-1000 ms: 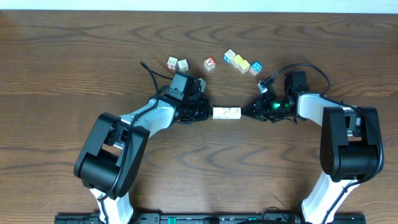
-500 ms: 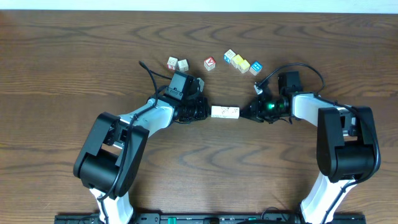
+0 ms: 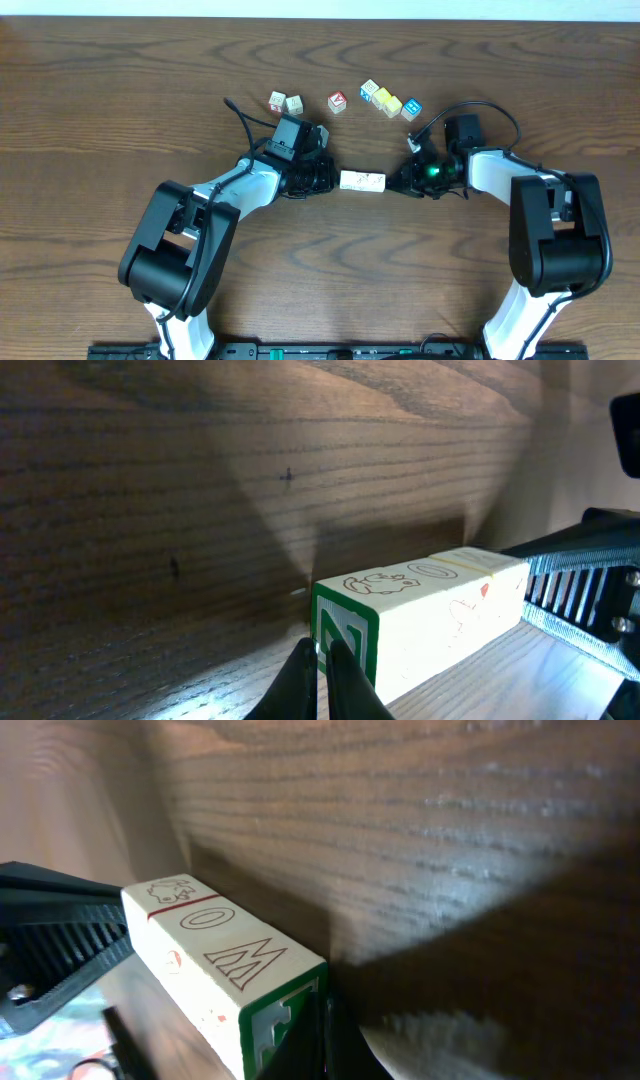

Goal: Lift 3 blocks

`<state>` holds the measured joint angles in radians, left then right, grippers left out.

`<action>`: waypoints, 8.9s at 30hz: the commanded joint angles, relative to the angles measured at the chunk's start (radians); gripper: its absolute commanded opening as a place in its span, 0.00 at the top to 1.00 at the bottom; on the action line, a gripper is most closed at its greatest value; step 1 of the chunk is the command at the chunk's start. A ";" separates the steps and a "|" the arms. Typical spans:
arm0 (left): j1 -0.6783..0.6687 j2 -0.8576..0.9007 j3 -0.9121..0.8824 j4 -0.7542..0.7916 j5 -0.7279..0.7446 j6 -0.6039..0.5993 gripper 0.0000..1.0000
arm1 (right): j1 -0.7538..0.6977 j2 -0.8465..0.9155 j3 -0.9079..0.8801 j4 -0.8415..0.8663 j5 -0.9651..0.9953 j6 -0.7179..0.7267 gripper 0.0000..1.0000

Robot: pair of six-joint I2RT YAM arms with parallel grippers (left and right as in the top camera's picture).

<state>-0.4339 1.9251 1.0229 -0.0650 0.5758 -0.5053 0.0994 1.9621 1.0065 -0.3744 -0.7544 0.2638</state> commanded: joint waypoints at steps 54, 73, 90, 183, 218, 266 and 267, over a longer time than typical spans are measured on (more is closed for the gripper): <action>-0.029 0.003 -0.008 -0.001 0.013 0.007 0.93 | 0.196 -0.106 0.087 -0.117 0.445 0.106 0.99; -0.036 -0.039 -0.006 -0.091 -0.118 0.010 0.92 | 0.221 -0.106 0.106 -0.142 0.504 0.111 0.99; -0.071 -0.042 0.018 -0.090 -0.341 0.010 0.93 | 0.230 -0.106 0.107 -0.142 0.523 0.117 0.99; -0.174 -0.064 0.029 -0.077 -0.430 -0.031 0.93 | 0.313 -0.119 0.163 -0.194 0.645 0.125 0.99; -0.159 -0.080 0.029 -0.103 -0.336 -0.050 0.93 | 0.254 -0.118 0.162 -0.194 0.499 0.139 0.99; -0.159 -0.150 0.029 -0.117 -0.306 -0.042 0.93 | 0.255 -0.172 0.163 -0.188 0.435 0.139 0.99; -0.159 -0.150 0.029 -0.117 -0.306 -0.042 0.93 | 0.255 -0.173 0.163 -0.188 0.435 0.139 0.99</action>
<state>-0.5793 1.7985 1.0317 -0.1989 0.2001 -0.5503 0.3435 1.8248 1.1454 -0.5690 -0.2146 0.3946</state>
